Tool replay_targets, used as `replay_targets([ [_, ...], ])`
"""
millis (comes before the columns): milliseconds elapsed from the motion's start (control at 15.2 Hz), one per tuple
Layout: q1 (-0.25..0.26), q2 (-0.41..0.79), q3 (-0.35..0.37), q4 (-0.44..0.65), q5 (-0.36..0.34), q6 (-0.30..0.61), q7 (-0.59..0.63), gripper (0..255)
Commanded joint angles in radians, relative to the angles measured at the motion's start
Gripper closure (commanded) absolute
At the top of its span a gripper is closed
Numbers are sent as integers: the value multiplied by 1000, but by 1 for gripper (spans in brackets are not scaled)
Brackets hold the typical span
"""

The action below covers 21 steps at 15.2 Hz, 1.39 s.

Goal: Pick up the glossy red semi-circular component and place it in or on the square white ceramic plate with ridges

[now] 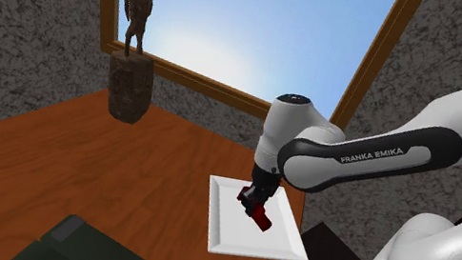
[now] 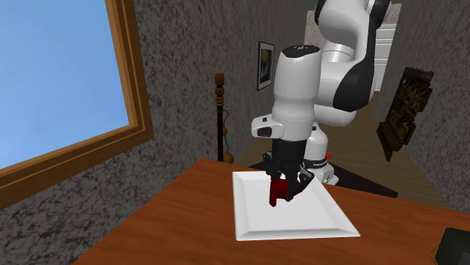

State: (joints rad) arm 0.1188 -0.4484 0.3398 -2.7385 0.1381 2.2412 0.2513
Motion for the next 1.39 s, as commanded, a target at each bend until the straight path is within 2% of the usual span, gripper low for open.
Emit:
replay_targets([
  [0, 0, 2, 1, -3, 0, 5, 0, 255],
  [330, 0, 2, 1, -3, 0, 5, 0, 255],
  [396, 0, 2, 1, -3, 0, 5, 0, 0],
  [726, 0, 2, 1, -3, 0, 5, 0, 0],
  [990, 5, -75, -20, 79, -1, -152, -7, 0],
  [1320, 6, -75, -20, 79, -1, -152, -6, 0],
])
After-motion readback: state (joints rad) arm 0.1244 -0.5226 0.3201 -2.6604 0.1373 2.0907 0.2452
